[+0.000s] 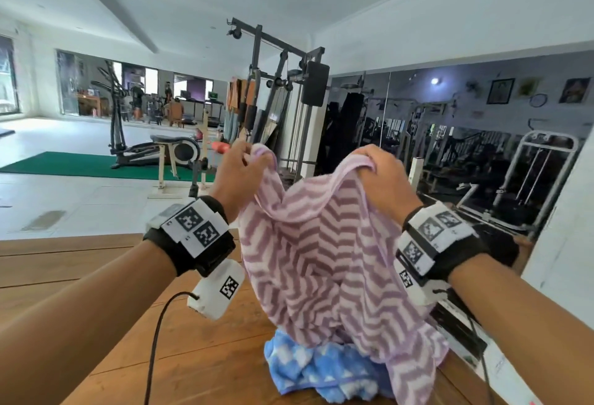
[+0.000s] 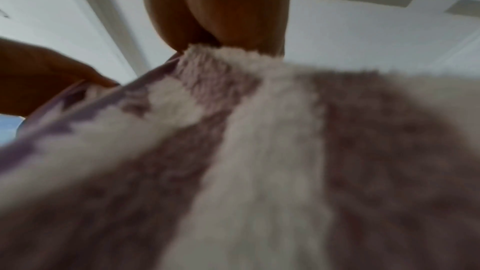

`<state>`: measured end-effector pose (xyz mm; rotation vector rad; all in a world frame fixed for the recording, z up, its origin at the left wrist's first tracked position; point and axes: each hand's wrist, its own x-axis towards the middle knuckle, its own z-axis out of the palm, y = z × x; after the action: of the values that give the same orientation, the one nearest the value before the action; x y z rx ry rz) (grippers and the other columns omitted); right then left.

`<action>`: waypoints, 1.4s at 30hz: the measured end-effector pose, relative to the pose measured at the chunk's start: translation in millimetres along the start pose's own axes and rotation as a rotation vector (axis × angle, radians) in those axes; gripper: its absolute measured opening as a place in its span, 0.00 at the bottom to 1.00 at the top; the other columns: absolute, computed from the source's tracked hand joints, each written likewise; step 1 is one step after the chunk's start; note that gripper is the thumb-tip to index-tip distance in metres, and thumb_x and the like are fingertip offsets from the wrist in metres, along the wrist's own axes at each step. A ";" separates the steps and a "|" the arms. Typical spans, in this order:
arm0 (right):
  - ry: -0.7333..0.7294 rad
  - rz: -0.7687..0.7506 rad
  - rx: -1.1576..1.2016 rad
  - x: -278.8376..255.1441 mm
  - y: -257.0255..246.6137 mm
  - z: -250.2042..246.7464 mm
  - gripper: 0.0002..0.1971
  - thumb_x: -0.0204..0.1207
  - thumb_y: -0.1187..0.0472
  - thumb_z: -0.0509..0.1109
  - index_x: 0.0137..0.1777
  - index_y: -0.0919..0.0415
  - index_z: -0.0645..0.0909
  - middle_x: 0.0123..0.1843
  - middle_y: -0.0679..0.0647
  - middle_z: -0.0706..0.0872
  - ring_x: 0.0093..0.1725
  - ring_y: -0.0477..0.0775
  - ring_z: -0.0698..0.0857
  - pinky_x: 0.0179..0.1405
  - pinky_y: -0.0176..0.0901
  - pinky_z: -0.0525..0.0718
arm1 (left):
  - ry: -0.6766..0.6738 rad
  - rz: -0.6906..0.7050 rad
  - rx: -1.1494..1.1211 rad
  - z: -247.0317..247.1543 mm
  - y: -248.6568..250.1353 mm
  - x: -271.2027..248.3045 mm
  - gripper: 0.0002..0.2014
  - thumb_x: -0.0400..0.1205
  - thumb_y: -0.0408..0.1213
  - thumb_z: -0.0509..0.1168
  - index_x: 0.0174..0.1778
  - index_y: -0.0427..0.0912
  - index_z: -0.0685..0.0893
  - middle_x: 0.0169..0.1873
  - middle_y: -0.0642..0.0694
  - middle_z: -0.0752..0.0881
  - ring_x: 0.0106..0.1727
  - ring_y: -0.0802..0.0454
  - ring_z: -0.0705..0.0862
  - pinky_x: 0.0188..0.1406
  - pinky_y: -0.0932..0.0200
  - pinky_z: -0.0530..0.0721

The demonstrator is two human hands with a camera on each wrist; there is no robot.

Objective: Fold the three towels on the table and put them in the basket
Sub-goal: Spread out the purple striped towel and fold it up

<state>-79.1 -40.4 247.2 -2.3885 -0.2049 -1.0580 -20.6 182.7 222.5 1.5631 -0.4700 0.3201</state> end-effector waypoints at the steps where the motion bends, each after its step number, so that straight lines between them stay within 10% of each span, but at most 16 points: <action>1: -0.013 -0.032 -0.010 -0.4 1.0 6.4 0.11 0.82 0.64 0.58 0.48 0.64 0.82 0.44 0.54 0.86 0.41 0.50 0.83 0.42 0.38 0.83 | -0.052 0.027 0.076 2.5 -0.2 -2.0 0.12 0.83 0.36 0.62 0.57 0.31 0.77 0.45 0.33 0.84 0.40 0.37 0.86 0.48 0.36 0.86; 4: 0.015 -0.046 0.066 1.3 -0.7 15.2 0.13 0.80 0.64 0.56 0.46 0.70 0.81 0.43 0.62 0.86 0.44 0.63 0.84 0.45 0.55 0.81 | -0.205 0.043 0.423 3.9 -4.1 -7.1 0.12 0.82 0.39 0.63 0.51 0.31 0.78 0.44 0.35 0.84 0.38 0.44 0.81 0.44 0.46 0.85; 7: -0.053 -0.080 0.162 3.7 -12.8 13.5 0.11 0.82 0.64 0.59 0.46 0.68 0.82 0.44 0.61 0.86 0.44 0.61 0.84 0.45 0.51 0.82 | -0.330 0.012 0.540 5.5 -11.9 -13.5 0.09 0.82 0.40 0.64 0.49 0.36 0.78 0.42 0.41 0.85 0.38 0.46 0.84 0.42 0.49 0.86; 11: -0.448 -0.099 0.063 -15.5 -23.7 16.4 0.14 0.76 0.48 0.71 0.56 0.55 0.83 0.47 0.45 0.87 0.43 0.38 0.85 0.46 0.31 0.83 | -0.202 -0.159 0.106 15.2 -16.1 -17.6 0.07 0.85 0.39 0.60 0.46 0.39 0.73 0.45 0.40 0.83 0.37 0.46 0.85 0.27 0.56 0.86; 14: -0.617 0.024 0.139 -35.9 -21.5 34.6 0.21 0.67 0.41 0.77 0.50 0.56 0.83 0.40 0.49 0.88 0.36 0.45 0.87 0.41 0.38 0.87 | -0.182 -0.207 -0.104 22.3 -9.0 -19.2 0.09 0.87 0.40 0.57 0.44 0.39 0.71 0.35 0.41 0.79 0.30 0.49 0.81 0.23 0.60 0.83; 21: -0.427 -0.040 0.091 -44.8 -10.5 22.5 0.04 0.77 0.69 0.66 0.43 0.69 0.82 0.42 0.62 0.86 0.42 0.60 0.84 0.41 0.45 0.81 | -0.223 0.101 0.335 23.9 -24.9 -22.5 0.13 0.81 0.38 0.65 0.31 0.38 0.74 0.35 0.47 0.80 0.35 0.53 0.77 0.38 0.59 0.76; 24: -0.388 -0.073 0.134 -46.2 -10.7 8.3 0.11 0.81 0.69 0.61 0.41 0.60 0.81 0.40 0.55 0.84 0.42 0.52 0.82 0.45 0.39 0.80 | -0.473 0.027 0.040 21.1 -30.8 -32.1 0.16 0.82 0.44 0.64 0.39 0.32 0.81 0.45 0.49 0.84 0.46 0.53 0.82 0.53 0.56 0.78; 27: -0.263 -0.049 0.143 -47.8 -8.7 -3.0 0.14 0.82 0.64 0.58 0.38 0.47 0.77 0.38 0.48 0.82 0.38 0.47 0.79 0.43 0.41 0.77 | -0.639 -0.058 -0.031 28.1 -41.2 -41.1 0.22 0.77 0.52 0.70 0.49 0.34 0.76 0.43 0.43 0.88 0.43 0.46 0.88 0.47 0.50 0.84; 31: -0.013 -0.005 0.056 -46.2 -3.4 -20.3 0.12 0.82 0.58 0.57 0.44 0.57 0.81 0.40 0.58 0.85 0.42 0.59 0.81 0.44 0.47 0.79 | -0.768 0.061 0.440 35.7 -68.4 -43.9 0.21 0.77 0.40 0.72 0.64 0.51 0.74 0.51 0.56 0.84 0.52 0.55 0.84 0.54 0.55 0.83; 33: 0.051 0.043 0.078 -46.2 0.0 -29.7 0.12 0.85 0.61 0.57 0.45 0.63 0.81 0.40 0.58 0.84 0.39 0.55 0.80 0.41 0.42 0.77 | -0.804 0.107 0.637 36.8 -82.5 -46.0 0.08 0.83 0.40 0.64 0.57 0.47 0.80 0.48 0.55 0.84 0.51 0.52 0.83 0.54 0.57 0.80; 42: -0.020 -0.027 -0.414 -62.1 35.8 -57.0 0.16 0.84 0.49 0.58 0.45 0.61 0.75 0.33 0.55 0.82 0.33 0.61 0.81 0.31 0.50 0.77 | -0.055 0.234 0.334 22.9 -16.1 -4.5 0.05 0.81 0.30 0.58 0.42 0.31 0.76 0.30 0.45 0.77 0.31 0.47 0.73 0.32 0.54 0.73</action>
<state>-146.5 -96.0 220.0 -2.7689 -0.0250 -1.1836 -18.7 160.4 205.0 1.8477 -0.6704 0.5584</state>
